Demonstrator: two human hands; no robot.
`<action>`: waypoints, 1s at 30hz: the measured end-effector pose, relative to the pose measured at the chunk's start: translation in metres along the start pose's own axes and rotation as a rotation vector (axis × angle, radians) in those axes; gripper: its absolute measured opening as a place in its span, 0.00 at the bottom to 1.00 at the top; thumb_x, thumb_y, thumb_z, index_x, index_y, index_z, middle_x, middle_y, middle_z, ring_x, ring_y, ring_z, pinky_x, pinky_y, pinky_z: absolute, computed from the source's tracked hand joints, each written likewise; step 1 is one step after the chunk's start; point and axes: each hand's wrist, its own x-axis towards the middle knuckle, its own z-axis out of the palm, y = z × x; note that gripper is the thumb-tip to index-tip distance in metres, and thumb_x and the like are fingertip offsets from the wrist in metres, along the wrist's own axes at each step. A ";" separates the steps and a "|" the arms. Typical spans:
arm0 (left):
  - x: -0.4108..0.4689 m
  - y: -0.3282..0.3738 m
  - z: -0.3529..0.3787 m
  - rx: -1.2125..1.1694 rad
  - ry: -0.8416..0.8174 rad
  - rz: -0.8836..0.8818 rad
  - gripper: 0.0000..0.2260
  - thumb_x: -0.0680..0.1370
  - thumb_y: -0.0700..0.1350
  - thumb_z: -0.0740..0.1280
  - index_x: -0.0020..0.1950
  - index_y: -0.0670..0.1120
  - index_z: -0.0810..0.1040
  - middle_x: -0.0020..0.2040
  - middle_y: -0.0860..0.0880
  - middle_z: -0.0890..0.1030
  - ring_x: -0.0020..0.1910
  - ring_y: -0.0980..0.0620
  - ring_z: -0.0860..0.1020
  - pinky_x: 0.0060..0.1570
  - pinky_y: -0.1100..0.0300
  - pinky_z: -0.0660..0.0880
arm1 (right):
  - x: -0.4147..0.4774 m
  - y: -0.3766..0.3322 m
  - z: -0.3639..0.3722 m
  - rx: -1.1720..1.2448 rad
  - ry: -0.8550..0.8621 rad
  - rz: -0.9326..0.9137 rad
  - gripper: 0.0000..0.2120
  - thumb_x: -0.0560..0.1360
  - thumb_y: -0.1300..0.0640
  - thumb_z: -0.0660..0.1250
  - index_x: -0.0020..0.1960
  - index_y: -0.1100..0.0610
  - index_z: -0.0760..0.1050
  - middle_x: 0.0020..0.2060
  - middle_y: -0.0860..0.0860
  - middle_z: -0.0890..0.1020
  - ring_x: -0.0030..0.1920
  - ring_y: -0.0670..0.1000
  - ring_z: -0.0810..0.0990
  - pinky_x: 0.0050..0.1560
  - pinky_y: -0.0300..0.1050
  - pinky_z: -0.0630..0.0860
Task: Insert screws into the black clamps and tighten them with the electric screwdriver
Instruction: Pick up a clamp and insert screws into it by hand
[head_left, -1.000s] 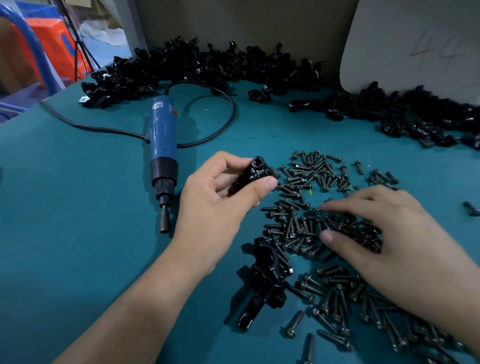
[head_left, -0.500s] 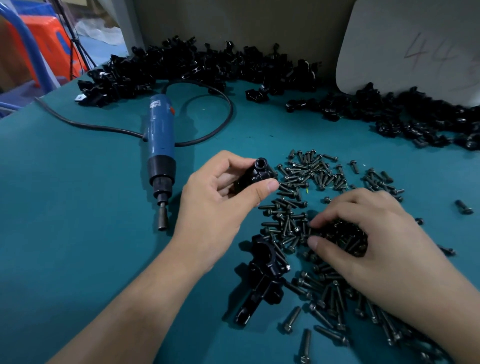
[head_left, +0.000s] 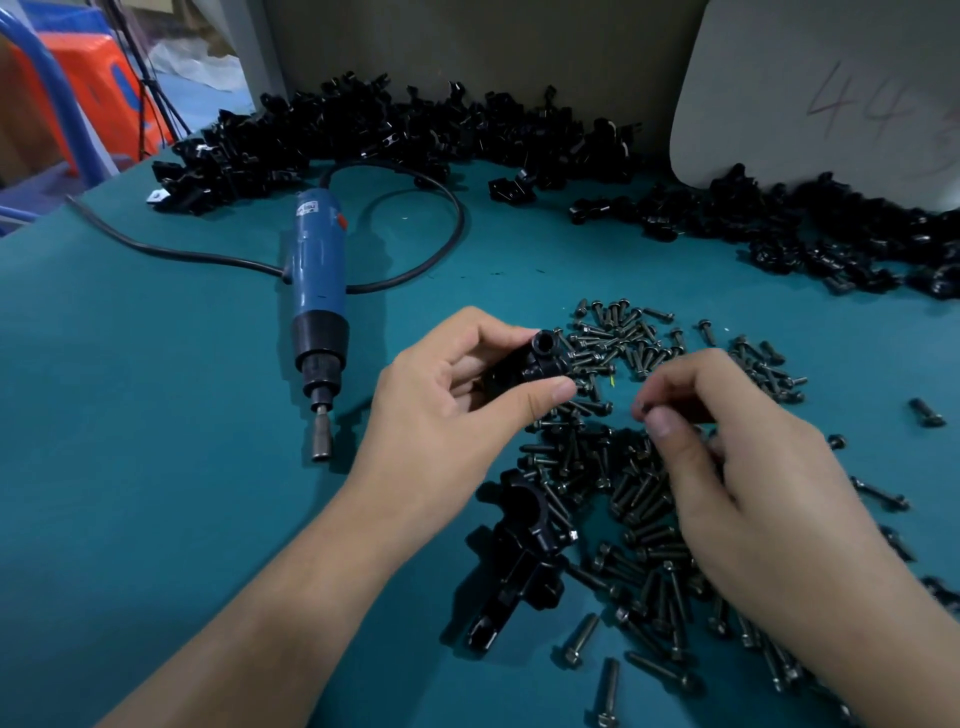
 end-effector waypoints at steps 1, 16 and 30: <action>-0.001 0.001 0.001 -0.014 -0.019 -0.002 0.11 0.72 0.45 0.81 0.48 0.56 0.82 0.50 0.53 0.88 0.50 0.54 0.86 0.54 0.61 0.82 | 0.001 -0.002 0.002 0.051 0.062 -0.010 0.04 0.80 0.47 0.60 0.52 0.39 0.72 0.44 0.37 0.78 0.46 0.39 0.78 0.37 0.40 0.74; -0.004 0.002 0.002 -0.036 -0.182 -0.032 0.12 0.72 0.42 0.80 0.52 0.52 0.83 0.54 0.52 0.88 0.55 0.51 0.86 0.58 0.54 0.82 | 0.001 -0.008 0.011 0.366 0.232 -0.054 0.09 0.76 0.57 0.72 0.52 0.45 0.82 0.45 0.41 0.85 0.48 0.48 0.85 0.48 0.40 0.81; -0.005 0.002 0.002 -0.029 -0.221 -0.023 0.12 0.72 0.41 0.80 0.52 0.51 0.84 0.54 0.52 0.88 0.55 0.52 0.86 0.56 0.56 0.82 | 0.003 -0.007 0.007 0.378 0.185 -0.084 0.08 0.73 0.56 0.74 0.50 0.46 0.83 0.44 0.39 0.86 0.49 0.44 0.85 0.50 0.33 0.79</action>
